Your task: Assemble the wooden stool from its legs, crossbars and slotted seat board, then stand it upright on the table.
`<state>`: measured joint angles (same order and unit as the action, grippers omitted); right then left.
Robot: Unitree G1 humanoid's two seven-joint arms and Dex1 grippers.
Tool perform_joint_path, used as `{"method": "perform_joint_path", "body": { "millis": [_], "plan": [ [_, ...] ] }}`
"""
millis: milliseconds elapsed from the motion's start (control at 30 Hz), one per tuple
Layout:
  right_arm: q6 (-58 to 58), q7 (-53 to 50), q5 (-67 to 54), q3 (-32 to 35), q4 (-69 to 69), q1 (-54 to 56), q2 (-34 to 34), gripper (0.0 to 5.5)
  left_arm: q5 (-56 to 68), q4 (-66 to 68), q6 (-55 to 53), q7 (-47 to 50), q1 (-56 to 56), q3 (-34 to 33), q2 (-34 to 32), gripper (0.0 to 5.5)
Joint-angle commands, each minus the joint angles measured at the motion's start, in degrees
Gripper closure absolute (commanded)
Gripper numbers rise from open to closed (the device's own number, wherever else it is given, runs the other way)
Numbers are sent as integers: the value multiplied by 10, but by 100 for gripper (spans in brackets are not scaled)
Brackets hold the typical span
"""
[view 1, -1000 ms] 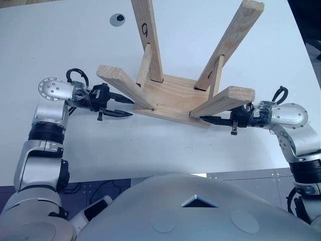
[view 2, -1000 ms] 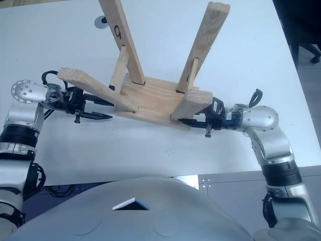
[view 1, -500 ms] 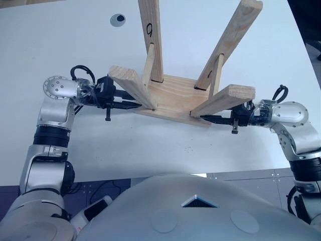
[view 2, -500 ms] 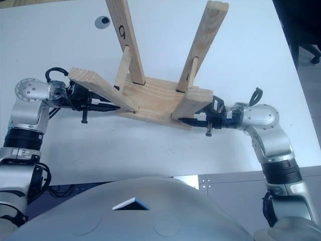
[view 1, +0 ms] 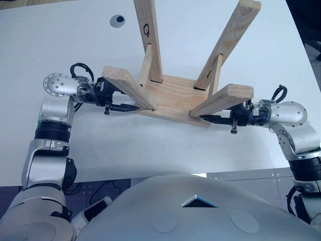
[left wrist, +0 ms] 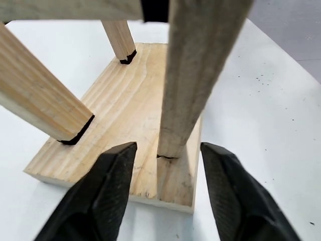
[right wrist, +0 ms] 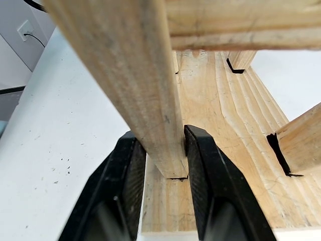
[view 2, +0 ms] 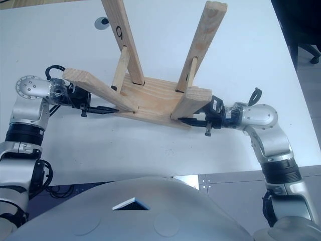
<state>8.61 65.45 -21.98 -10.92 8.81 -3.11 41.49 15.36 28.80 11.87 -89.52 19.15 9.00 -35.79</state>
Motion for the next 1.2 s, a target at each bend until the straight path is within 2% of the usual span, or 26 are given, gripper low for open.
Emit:
{"method": "perform_joint_path", "body": {
  "millis": [33, 233, 533, 667, 733, 800, 867, 933, 1033, 1167, 1200],
  "plan": [
    [26, -12, 47, -26, -38, -24, 12, 441, 17, -32, -27, 2, 5, -8, 4, 259],
    [23, -14, 49, -28, -43, -19, 12, 441, 37, -82, -54, 2, -13, -7, 8, 254],
    [31, -9, 40, -28, -46, -12, 16, 441, 44, -74, -70, -5, -6, -6, 9, 391],
    [88, -3, -17, -8, -21, -7, 15, 441, 96, -152, -233, -29, -34, 29, -44, 435],
    [177, -13, -118, 33, 16, 4, 3, 441, 159, -218, -361, -29, -48, 53, -93, 435],
    [330, -26, -286, 86, 42, 22, 17, 441, 240, -263, -544, -29, -31, 56, -126, 435],
    [445, -35, -391, 119, 34, 39, 38, 441, 270, -269, -651, -21, -6, 55, -139, 437],
    [506, -86, -433, 150, -17, 74, 16, 441, 295, -245, -714, 17, 21, 37, -123, 444],
    [589, -199, -435, 181, -144, 163, -42, 441, 295, -159, -816, 105, 94, 20, -73, 451],
    [614, -284, -408, 188, -254, 233, -85, 440, 248, -39, -816, 161, 162, 28, -21, 452],
    [616, -294, -403, 191, -271, 243, -91, 403, 242, -11, -806, 164, 177, 26, -7, 452]
  ]
}}
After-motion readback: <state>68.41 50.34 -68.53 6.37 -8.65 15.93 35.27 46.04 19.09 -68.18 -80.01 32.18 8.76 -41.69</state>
